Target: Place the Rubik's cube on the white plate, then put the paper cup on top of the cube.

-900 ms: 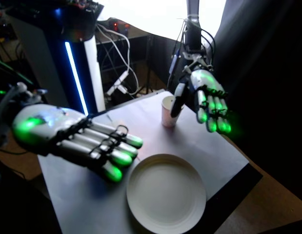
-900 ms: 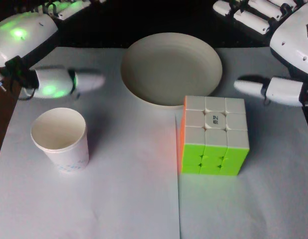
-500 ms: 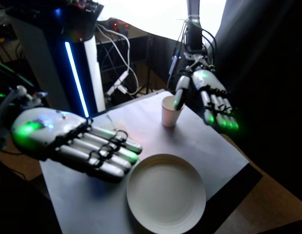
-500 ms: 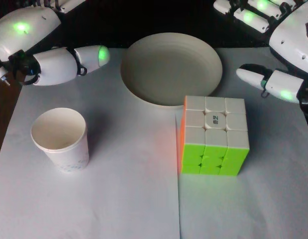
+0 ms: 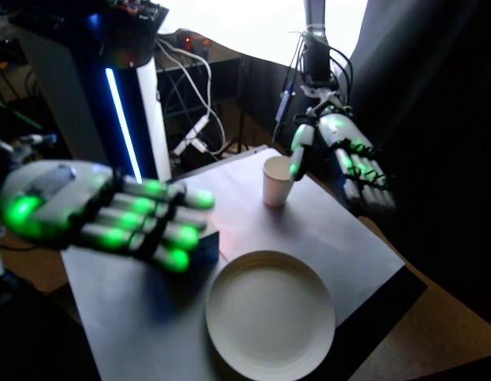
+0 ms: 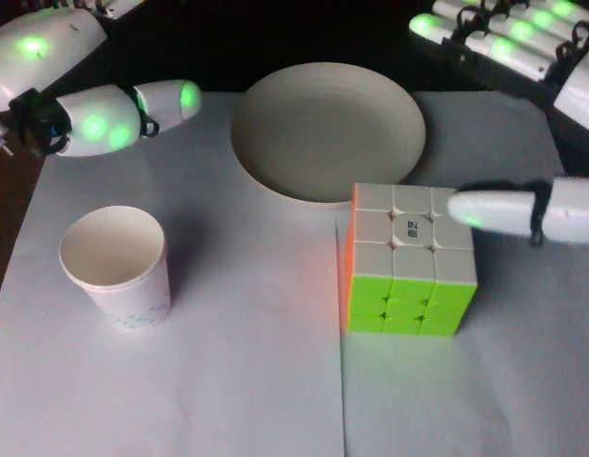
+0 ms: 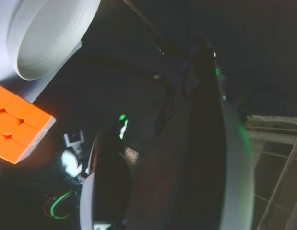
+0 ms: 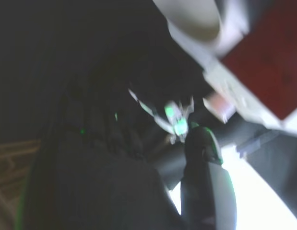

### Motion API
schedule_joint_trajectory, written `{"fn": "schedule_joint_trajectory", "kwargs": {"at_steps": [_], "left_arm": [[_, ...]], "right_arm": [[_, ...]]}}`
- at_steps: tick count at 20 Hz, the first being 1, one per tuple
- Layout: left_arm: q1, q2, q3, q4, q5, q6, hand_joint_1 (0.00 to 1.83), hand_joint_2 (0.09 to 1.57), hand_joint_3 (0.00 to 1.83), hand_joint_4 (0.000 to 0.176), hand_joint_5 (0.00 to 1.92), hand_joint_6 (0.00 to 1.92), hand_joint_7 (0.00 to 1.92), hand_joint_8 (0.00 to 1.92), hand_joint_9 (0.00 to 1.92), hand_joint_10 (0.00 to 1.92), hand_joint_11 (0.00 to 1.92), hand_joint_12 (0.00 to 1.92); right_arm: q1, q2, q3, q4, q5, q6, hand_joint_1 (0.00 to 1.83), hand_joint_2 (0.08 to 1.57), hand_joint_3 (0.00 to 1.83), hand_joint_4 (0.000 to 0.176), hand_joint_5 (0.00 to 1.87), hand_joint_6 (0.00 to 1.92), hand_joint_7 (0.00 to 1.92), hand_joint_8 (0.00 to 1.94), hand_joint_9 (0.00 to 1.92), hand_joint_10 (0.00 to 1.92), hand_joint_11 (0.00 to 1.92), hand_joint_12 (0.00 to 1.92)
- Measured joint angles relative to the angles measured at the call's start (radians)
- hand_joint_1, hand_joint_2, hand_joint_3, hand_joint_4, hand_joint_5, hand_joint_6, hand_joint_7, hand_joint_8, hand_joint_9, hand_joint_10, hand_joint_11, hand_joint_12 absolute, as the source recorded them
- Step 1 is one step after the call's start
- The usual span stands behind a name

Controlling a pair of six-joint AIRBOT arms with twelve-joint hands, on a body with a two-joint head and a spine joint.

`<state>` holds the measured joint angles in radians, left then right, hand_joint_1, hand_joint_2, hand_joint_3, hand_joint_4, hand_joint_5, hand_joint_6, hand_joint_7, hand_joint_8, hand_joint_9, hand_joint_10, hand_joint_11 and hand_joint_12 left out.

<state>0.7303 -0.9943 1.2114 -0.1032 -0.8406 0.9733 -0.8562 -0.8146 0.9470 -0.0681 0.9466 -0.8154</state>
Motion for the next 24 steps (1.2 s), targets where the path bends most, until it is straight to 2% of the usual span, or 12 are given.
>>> {"fn": "schedule_joint_trajectory", "kwargs": {"at_steps": [2,3,4,6,11,16,17,18,20,21,23,24], "left_arm": [[0.0,0.001,0.002,-0.008,0.0,0.0,0.19,1.31,0.0,0.081,0.0,0.0,0.0,0.0,0.0,0.0,0.01,0.01],[0.0,0.001,0.004,-0.01,0.0,0.0,0.2,1.31,0.0,0.075,0.0,0.0,0.0,0.0,0.0,0.0,0.0,0.0],[0.0,0.001,0.004,-0.009,0.0,0.0,0.22,1.3,0.0,0.084,0.01,0.0,0.0,0.0,0.0,0.0,0.0,0.0],[0.0,0.001,0.003,0.001,0.001,0.0,0.2,1.3,0.0,0.073,0.02,0.0,0.0,0.0,0.0,0.0,0.0,0.0],[0.0,0.002,0.003,-0.008,0.007,0.0,0.23,1.3,0.0,0.087,0.02,0.0,0.0,0.0,0.0,0.0,0.0,0.0],[0.0,0.002,0.003,-0.007,0.008,0.0,0.24,1.29,0.0,0.087,0.03,0.01,0.0,0.0,0.0,0.0,0.02,0.03],[0.0,0.002,0.003,-0.009,0.008,0.0,0.21,1.3,0.0,0.08,0.03,0.0,0.0,0.0,0.0,0.0,0.02,0.01],[0.0,0.001,0.003,-0.009,0.008,0.0,0.19,1.3,0.0,0.081,0.02,0.0,0.0,0.0,0.0,0.0,0.03,0.02],[0.0,0.001,0.003,-0.009,0.011,0.0,0.24,1.3,0.0,0.091,0.03,0.0,0.0,0.0,0.0,0.0,0.03,0.03],[0.0,0.001,0.003,-0.009,0.011,0.0,0.24,1.3,0.0,0.084,0.03,0.0,0.0,0.0,0.0,0.0,0.02,0.03],[0.0,0.001,0.003,-0.008,0.011,0.0,0.2,1.3,0.0,0.082,0.03,0.0,0.0,0.0,0.0,0.0,0.0,0.13],[0.0,0.001,0.003,-0.009,0.011,0.0,0.27,1.3,0.0,0.092,0.05,0.0,0.0,0.0,0.0,0.0,0.0,0.26]], "right_arm": [[-0.064,-0.016,0.0,0.006,0.058,0.052,0.5,0.98,0.0,0.0,0.0,0.0,0.0,0.0,0.04,0.0,0.0,0.2],[-0.084,-0.032,0.0,0.005,0.069,0.07,0.53,0.98,0.0,0.007,0.0,0.0,0.0,0.0,0.0,0.0,0.0,0.01],[-0.091,-0.048,0.0,0.005,0.073,0.079,0.6,0.94,0.0,0.05,0.0,0.0,0.0,0.0,0.0,0.0,0.0,0.0],[-0.105,-0.079,0.0,0.006,0.093,0.086,0.66,0.96,0.0,0.061,0.0,0.0,0.0,0.0,0.0,0.0,0.0,0.0],[-0.13,-0.151,0.032,0.049,0.089,0.087,0.69,0.96,0.0,0.006,0.0,0.0,0.0,0.0,0.0,0.0,0.0,0.0],[-0.133,-0.212,0.084,0.107,0.023,0.087,0.67,0.99,0.01,0.0,0.0,0.0,0.0,0.0,0.0,0.0,0.05,0.03],[-0.133,-0.223,0.09,0.109,0.011,0.087,0.63,0.98,0.0,0.0,0.0,0.0,0.0,0.0,0.03,0.03,0.0,0.6],[-0.133,-0.232,0.093,0.113,-0.001,0.087,0.64,0.97,0.0,0.0,0.0,0.0,0.0,0.0,0.03,0.03,0.0,0.61],[-0.133,-0.241,0.098,0.113,-0.01,0.087,0.75,0.99,0.0,0.0,0.0,0.0,0.0,0.0,0.0,0.0,0.0,0.1],[-0.133,-0.243,0.1,0.113,-0.011,0.087,0.74,1.02,0.0,0.0,0.0,0.0,0.0,0.0,0.05,0.01,0.0,0.48],[-0.133,-0.243,0.1,0.119,-0.013,0.087,0.92,1.06,0.0,0.0,0.13,0.03,0.25,0.04,0.13,0.97,0.0,1.53],[-0.133,-0.243,0.102,0.12,-0.013,0.087,1.07,1.08,0.0,0.0,0.19,0.57,0.36,0.5,0.26,1.26,0.18,1.65]]}}
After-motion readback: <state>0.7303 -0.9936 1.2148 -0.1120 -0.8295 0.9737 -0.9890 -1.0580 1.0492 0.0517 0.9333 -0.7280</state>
